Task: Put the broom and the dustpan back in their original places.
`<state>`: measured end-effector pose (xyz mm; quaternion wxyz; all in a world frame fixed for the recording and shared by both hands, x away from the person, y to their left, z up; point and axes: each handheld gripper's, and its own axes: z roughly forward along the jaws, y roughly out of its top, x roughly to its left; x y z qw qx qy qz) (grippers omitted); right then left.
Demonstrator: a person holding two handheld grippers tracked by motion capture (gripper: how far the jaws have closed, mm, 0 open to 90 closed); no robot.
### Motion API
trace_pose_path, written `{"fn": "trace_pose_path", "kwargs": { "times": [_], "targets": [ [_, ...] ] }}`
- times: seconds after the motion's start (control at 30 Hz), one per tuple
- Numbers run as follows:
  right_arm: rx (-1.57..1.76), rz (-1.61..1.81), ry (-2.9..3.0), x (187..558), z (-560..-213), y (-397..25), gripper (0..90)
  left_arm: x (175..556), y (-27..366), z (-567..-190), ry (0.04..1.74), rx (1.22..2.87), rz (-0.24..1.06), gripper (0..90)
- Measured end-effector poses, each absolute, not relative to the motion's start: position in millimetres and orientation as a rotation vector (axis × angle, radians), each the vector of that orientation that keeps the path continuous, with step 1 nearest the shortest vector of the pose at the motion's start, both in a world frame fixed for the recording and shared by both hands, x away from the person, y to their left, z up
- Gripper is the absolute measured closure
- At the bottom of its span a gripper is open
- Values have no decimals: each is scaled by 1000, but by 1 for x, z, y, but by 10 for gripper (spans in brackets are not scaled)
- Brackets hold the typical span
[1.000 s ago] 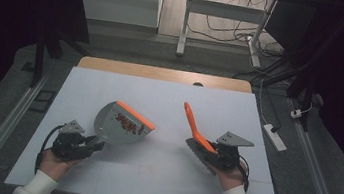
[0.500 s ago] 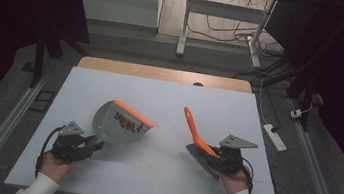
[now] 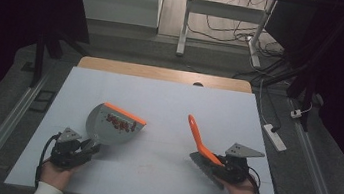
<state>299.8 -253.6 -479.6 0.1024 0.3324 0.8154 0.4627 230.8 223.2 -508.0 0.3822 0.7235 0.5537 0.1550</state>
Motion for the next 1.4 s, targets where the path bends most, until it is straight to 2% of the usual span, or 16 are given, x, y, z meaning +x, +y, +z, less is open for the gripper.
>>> {"fn": "trace_pose_path", "kwargs": {
  "times": [0.3,0.8,1.13,1.4],
  "targets": [
    [1037,1377,2392,294,-482,-261,699,226,226,-512,1513,1799,475,611],
    [1080,1338,2412,292,-487,-264,699,232,235,-523,1639,1750,482,611],
    [1145,1236,2388,301,-500,-266,692,234,235,-527,1658,1758,479,610],
    [1171,1153,2372,314,-505,-271,591,235,233,-529,1661,1772,478,609]
  ]
}}
